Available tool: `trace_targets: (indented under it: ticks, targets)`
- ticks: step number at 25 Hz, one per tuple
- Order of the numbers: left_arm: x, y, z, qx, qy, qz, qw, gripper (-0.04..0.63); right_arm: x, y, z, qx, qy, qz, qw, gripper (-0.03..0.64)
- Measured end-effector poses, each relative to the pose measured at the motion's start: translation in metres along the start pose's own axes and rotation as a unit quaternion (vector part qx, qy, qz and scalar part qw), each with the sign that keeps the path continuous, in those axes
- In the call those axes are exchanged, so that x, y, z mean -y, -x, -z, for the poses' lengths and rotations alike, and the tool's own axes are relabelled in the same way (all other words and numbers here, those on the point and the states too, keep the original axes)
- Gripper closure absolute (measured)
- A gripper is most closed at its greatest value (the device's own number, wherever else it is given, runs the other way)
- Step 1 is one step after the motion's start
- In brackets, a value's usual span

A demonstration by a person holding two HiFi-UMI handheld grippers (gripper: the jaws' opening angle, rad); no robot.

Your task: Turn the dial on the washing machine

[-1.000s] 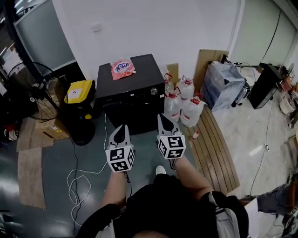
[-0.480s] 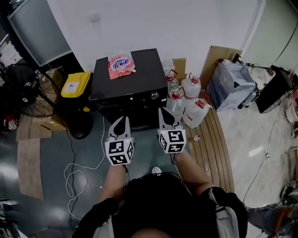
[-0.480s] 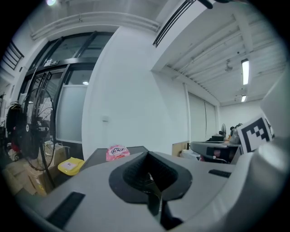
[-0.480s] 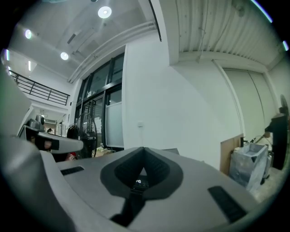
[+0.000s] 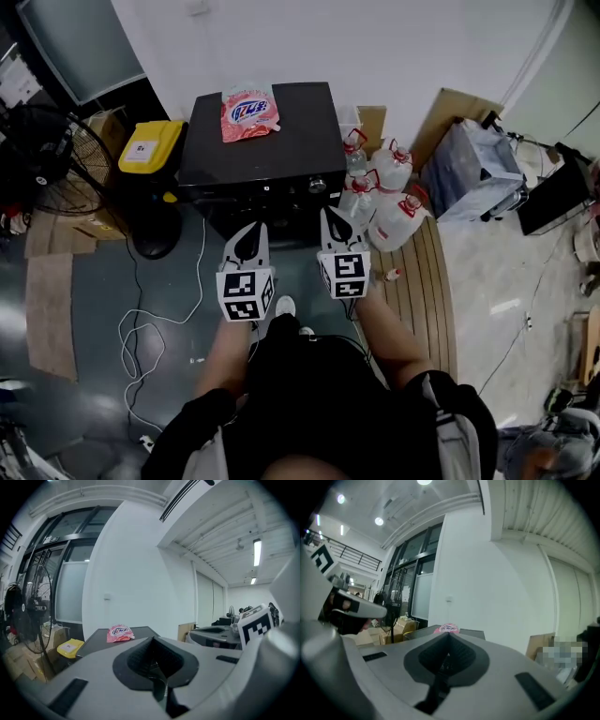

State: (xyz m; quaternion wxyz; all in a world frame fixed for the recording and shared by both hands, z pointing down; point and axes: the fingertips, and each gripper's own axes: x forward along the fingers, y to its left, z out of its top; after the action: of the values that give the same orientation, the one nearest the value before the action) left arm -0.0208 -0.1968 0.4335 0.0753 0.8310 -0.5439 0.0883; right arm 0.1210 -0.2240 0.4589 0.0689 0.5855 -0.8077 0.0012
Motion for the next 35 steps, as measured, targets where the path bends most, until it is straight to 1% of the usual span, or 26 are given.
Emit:
trace_targets:
  ticks: [3,5,6,8,10,11,12,13,14,16,18,19,20,22,25,26,27,28,31,32,34,35]
  targets:
    - [-0.004,-0.015,0.003,-0.006,0.001,0.003,1.0000,0.581,0.005,-0.016,0.016,-0.018,0.074,0.005,0.997,0.615]
    - [-0.008,-0.024,0.006,-0.009,0.003,0.004,0.9999,0.581,0.009,-0.028,0.028,-0.033,0.137,0.008,0.990,0.615]
    - [-0.010,-0.027,0.006,-0.010,0.005,0.005,0.9999,0.581,0.009,-0.035,0.034,-0.038,0.171,0.003,0.984,0.614]
    - [-0.016,-0.034,0.008,-0.012,0.010,0.006,0.9999,0.581,0.007,-0.051,0.049,-0.052,0.234,-0.023,0.971,0.549]
    - [-0.022,-0.039,0.011,-0.016,0.017,0.005,0.9997,0.581,0.007,-0.066,0.066,-0.073,0.292,-0.043,0.953,0.492]
    - [-0.026,-0.041,0.013,-0.018,0.020,0.004,0.9996,0.581,0.008,-0.073,0.074,-0.083,0.321,-0.049,0.942,0.478]
    - [-0.029,-0.042,0.015,-0.020,0.023,0.002,0.9995,0.581,0.010,-0.080,0.083,-0.092,0.353,-0.053,0.929,0.468]
    - [-0.033,-0.043,0.017,-0.022,0.025,0.000,0.9994,0.581,0.011,-0.086,0.092,-0.100,0.389,-0.058,0.914,0.457]
    - [-0.035,-0.044,0.019,-0.024,0.026,-0.002,0.9994,0.581,0.012,-0.092,0.103,-0.108,0.427,-0.065,0.895,0.446]
    - [-0.042,-0.046,0.023,-0.028,0.028,-0.005,0.9992,0.581,0.012,-0.104,0.127,-0.124,0.503,-0.085,0.851,0.418]
    - [-0.049,-0.047,0.028,-0.035,0.028,-0.008,0.9990,0.581,0.011,-0.114,0.156,-0.145,0.563,-0.112,0.806,0.397]
    - [-0.052,-0.048,0.031,-0.039,0.028,-0.011,0.9988,0.581,0.011,-0.118,0.170,-0.154,0.586,-0.122,0.786,0.385]
    - [-0.056,-0.049,0.034,-0.043,0.028,-0.014,0.9986,0.581,0.012,-0.123,0.182,-0.162,0.605,-0.128,0.769,0.379]
    - [-0.066,-0.050,0.038,-0.050,0.030,-0.019,0.9981,0.581,0.015,-0.135,0.199,-0.172,0.634,-0.125,0.744,0.365]
    - [-0.080,-0.053,0.045,-0.059,0.033,-0.026,0.9973,0.581,0.024,-0.155,0.216,-0.185,0.673,-0.099,0.709,0.340]
    - [-0.085,-0.053,0.047,-0.062,0.034,-0.028,0.9971,0.581,0.026,-0.160,0.220,-0.187,0.684,-0.094,0.699,0.321]
    - [-0.089,-0.054,0.049,-0.064,0.035,-0.030,0.9969,0.581,0.026,-0.165,0.224,-0.187,0.693,-0.091,0.691,0.308]
    - [-0.093,-0.055,0.050,-0.065,0.036,-0.032,0.9967,0.581,0.025,-0.169,0.226,-0.185,0.697,-0.089,0.687,0.301]
    - [-0.104,-0.058,0.054,-0.071,0.039,-0.036,0.9961,0.581,0.021,-0.180,0.233,-0.181,0.699,-0.086,0.687,0.287]
    - [-0.108,-0.059,0.055,-0.072,0.039,-0.037,0.9959,0.581,0.020,-0.183,0.237,-0.183,0.693,-0.088,0.692,0.287]
    - [-0.113,-0.060,0.059,-0.077,0.041,-0.039,0.9955,0.581,0.015,-0.186,0.245,-0.199,0.670,-0.103,0.708,0.287]
    - [-0.116,-0.061,0.061,-0.079,0.041,-0.040,0.9952,0.581,0.015,-0.187,0.250,-0.207,0.663,-0.106,0.712,0.287]
